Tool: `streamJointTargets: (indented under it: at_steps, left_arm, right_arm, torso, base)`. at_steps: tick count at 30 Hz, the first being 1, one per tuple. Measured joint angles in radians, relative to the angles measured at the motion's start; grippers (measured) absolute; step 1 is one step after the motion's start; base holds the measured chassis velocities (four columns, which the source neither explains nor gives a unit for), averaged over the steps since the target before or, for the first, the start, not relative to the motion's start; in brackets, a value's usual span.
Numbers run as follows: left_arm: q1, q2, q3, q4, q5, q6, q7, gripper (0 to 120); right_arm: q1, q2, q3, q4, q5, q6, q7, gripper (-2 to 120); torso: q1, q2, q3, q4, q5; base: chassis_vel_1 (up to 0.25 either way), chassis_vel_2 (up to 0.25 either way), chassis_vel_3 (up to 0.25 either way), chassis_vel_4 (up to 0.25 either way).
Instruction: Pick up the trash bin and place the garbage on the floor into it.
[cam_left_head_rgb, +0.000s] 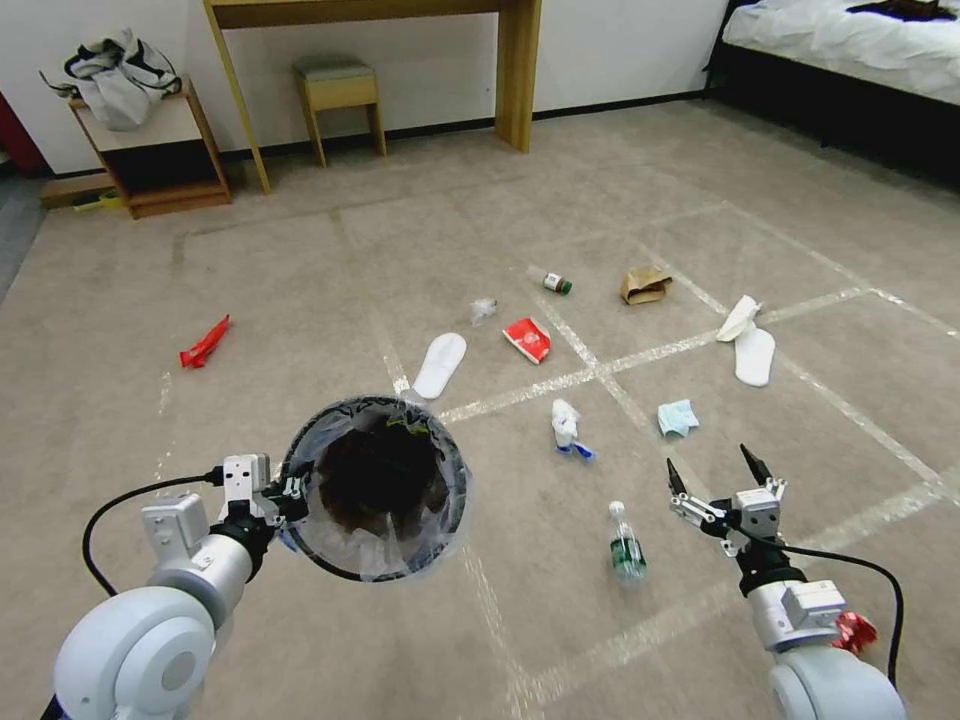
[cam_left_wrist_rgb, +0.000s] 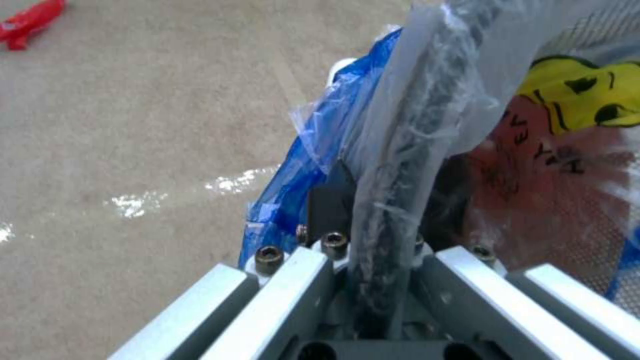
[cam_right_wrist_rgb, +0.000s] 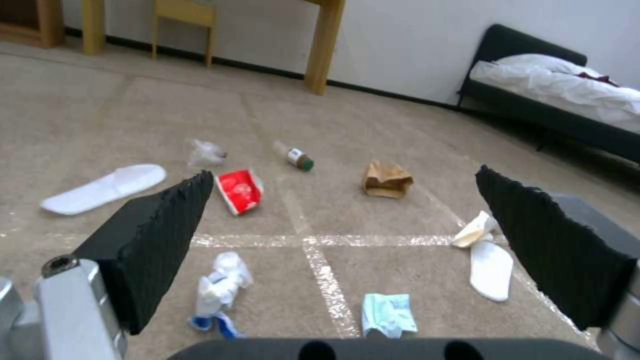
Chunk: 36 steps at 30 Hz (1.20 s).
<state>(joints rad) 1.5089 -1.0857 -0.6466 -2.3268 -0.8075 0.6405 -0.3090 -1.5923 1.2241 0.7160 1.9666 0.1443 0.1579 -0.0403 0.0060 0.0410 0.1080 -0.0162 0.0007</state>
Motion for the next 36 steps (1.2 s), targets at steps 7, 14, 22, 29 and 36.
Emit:
streamJointTargets:
  at_steps: [7,14,22,29,36]
  left_arm:
    - [-0.005,0.009,-0.016,0.02,0.0,0.0,-0.004,0]
    - [-0.015,0.016,-0.026,0.041,-0.001,-0.001,0.003,0]
    - [-0.018,0.017,-0.037,0.049,-0.006,-0.002,0.016,0]
    - [-0.017,0.013,-0.086,0.055,-0.024,-0.005,0.021,0]
    - [-0.014,0.004,-0.11,0.064,-0.034,-0.009,0.027,0]
  right_arm:
    - [0.019,-0.165,-0.008,-0.026,0.088,-0.26,0.119,100]
    - [0.189,-0.366,-0.19,-0.112,0.532,-0.616,0.346,100]
    - [0.528,-0.401,-0.548,-0.223,1.002,-0.89,0.662,100]
    - [0.796,-0.387,-0.824,-0.405,1.221,-0.911,0.8,100]
    - [0.869,-0.376,-0.87,-0.522,1.25,-0.904,0.788,100]
  torso:
    - [-0.001,0.0,-0.001,-0.0004,-0.0005]
    - [-0.001,0.0,0.0,-0.0002,-0.001]
    - [-0.001,0.0,0.0,0.0004,0.0]
    - [-0.001,0.0,0.0,0.0001,-0.0014]
    - [-0.001,0.0,0.0,-0.0003,-0.001]
  base:
    - [0.017,-0.001,-0.007,0.016]
    - [0.007,-0.005,-0.005,0.007]
    - [0.0,0.0,0.0,0.0]
    - [0.0,0.0,0.0,0.0]
    - [0.0,0.0,0.0,0.0]
